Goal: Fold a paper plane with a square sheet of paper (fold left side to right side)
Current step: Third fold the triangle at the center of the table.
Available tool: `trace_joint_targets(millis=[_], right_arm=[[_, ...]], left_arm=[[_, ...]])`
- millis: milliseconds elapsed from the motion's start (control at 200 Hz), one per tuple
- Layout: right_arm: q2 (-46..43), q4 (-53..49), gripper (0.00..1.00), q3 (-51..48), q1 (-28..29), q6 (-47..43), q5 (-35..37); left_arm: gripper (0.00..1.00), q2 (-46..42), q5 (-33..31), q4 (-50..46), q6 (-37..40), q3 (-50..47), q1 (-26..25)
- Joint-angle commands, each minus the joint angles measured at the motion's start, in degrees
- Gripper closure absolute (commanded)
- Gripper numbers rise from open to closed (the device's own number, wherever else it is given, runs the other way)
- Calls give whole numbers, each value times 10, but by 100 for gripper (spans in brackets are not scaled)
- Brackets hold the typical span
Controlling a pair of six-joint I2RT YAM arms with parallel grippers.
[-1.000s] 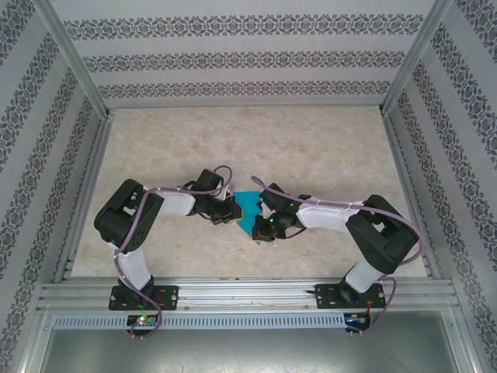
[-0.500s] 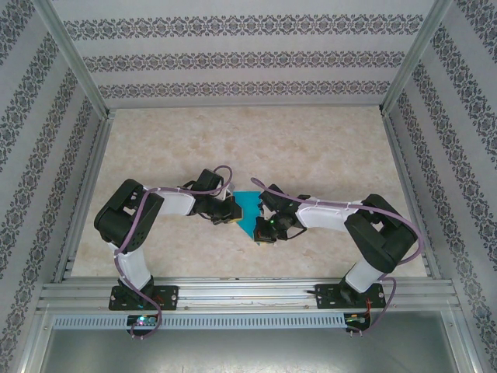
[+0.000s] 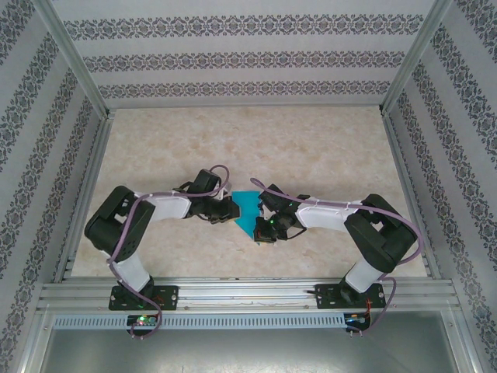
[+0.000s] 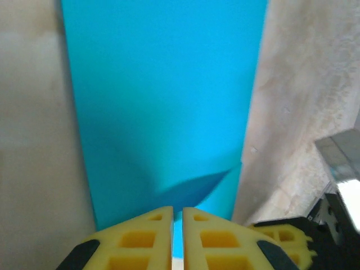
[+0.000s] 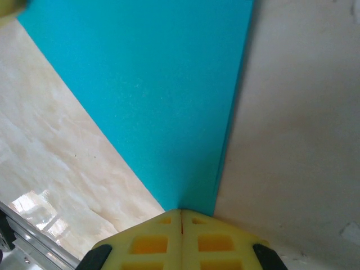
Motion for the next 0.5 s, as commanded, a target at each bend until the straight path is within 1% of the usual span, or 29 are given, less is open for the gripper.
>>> trace_joint_targets(millis=[0, 95, 185, 350, 495], right_arm=[[32, -68, 100, -19, 3, -6, 80], [36, -75, 100, -16, 4, -6, 90], [38, -83, 100, -14, 5, -7, 98], [40, -98, 100, -6, 7, -9, 112], [41, -104, 100, -1, 8, -11, 114]], left_arm=[[89, -50, -6, 14, 14, -33, -2], [91, -69, 10, 58, 4, -65, -10], [91, -69, 21, 93, -8, -80, -28], [92, -36, 21, 116, -21, -63, -67], [93, -1, 18, 144, -40, -50, -78]])
